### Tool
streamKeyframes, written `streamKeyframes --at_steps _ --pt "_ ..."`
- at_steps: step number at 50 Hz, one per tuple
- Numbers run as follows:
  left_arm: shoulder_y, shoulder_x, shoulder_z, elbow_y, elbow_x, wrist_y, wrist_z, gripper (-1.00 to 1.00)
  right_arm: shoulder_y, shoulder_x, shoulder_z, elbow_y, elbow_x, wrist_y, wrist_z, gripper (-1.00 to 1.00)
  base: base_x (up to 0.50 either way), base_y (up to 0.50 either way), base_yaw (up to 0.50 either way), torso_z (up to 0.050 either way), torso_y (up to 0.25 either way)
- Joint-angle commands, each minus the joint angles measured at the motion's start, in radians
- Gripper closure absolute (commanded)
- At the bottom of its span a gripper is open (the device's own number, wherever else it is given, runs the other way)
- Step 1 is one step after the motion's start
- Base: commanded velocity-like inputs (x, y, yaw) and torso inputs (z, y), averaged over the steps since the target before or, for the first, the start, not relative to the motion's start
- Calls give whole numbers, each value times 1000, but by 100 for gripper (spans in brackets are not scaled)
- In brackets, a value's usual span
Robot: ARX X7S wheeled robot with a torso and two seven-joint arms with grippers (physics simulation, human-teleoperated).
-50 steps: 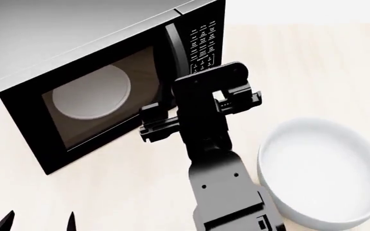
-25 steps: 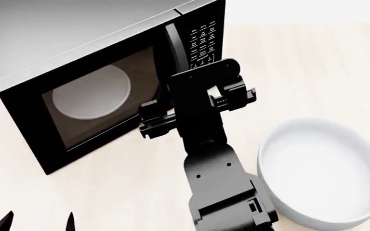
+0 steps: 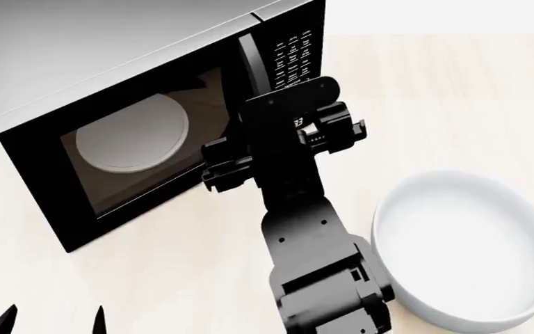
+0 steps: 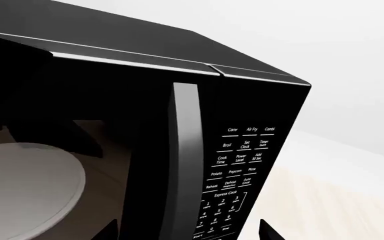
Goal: Open the microwave.
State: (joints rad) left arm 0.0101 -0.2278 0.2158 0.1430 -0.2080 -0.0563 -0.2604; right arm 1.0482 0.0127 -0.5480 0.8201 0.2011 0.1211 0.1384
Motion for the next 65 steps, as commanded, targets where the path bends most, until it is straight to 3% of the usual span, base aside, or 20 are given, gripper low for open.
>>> streamKeyframes --at_steps 1,28,45,65 --pt "-1 -4 5 -4 -6 4 -6 -100 46 -8 -61 112 59 -64 16 -100 0 0 0 0 0" --pt "-5 -15 17 -7 -16 6 -17 -100 154 -11 -418 296 389 -193 92 -100 0 0 0 0 0" --pt "-7 -18 24 -21 -23 16 -22 -100 205 -12 -775 348 702 -269 142 -100 0 0 0 0 0" --pt "-11 -24 32 -24 -29 18 -29 -100 227 -12 -932 371 857 -300 151 -100 0 0 0 0 0"
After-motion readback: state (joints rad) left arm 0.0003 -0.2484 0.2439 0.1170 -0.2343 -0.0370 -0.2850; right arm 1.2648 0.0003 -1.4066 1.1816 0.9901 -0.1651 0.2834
